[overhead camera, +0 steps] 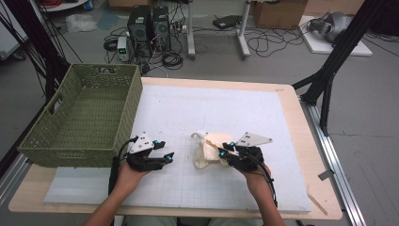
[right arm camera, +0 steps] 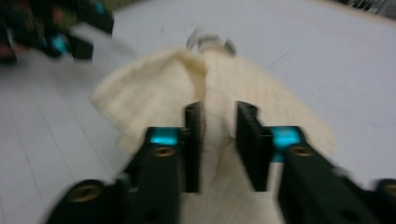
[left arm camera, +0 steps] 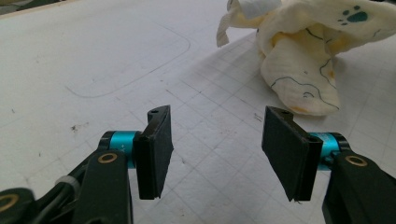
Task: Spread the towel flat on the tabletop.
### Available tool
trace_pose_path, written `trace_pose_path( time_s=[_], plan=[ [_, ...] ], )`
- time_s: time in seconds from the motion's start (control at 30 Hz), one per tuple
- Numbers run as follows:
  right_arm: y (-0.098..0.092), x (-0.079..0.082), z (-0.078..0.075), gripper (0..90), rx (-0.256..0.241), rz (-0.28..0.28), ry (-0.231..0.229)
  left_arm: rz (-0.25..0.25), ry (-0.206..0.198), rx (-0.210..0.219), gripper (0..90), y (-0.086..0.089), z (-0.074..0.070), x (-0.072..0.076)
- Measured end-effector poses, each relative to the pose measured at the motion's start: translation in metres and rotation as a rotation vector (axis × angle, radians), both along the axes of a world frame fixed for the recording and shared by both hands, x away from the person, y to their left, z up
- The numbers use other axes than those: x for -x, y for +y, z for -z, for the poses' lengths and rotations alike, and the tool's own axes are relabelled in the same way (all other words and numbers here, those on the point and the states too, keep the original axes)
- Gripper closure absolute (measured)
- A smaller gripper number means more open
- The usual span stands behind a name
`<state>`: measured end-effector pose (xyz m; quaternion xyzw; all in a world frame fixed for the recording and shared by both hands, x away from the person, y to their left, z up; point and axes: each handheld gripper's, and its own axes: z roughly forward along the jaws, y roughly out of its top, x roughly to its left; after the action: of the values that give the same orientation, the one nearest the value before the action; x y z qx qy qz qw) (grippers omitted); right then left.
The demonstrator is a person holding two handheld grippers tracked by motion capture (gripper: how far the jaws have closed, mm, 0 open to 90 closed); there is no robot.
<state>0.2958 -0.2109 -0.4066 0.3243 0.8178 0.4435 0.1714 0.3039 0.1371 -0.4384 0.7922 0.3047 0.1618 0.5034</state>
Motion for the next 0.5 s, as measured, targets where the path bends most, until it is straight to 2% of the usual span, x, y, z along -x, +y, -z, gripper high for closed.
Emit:
trace_pose_path(
  time_s=[0.03,0.17,0.27,0.33,0.43,0.5],
  plan=[
    [0.000,0.000,0.001,85.4,0.035,0.001,-0.007,-0.005,-0.011,-0.004,44.0,0.000,0.000,0.000],
    [-0.016,0.004,-0.003,86.6,0.018,0.097,-0.049,-0.019,-0.018,-0.005,44.6,0.003,-0.001,0.001],
    [-0.037,0.010,-0.005,86.5,0.002,0.191,-0.068,-0.022,-0.018,-0.004,43.4,0.003,-0.002,0.001],
    [-0.050,0.013,-0.004,86.5,-0.011,0.250,-0.074,-0.025,-0.017,-0.001,42.7,0.003,-0.002,0.001],
    [-0.072,0.016,-0.001,86.4,0.035,0.346,-0.081,-0.020,-0.014,-0.003,42.0,0.001,-0.001,0.000],
    [-0.090,0.016,0.004,86.4,0.039,0.413,-0.058,-0.020,-0.012,-0.011,41.7,0.000,0.000,-0.001]
  ],
)
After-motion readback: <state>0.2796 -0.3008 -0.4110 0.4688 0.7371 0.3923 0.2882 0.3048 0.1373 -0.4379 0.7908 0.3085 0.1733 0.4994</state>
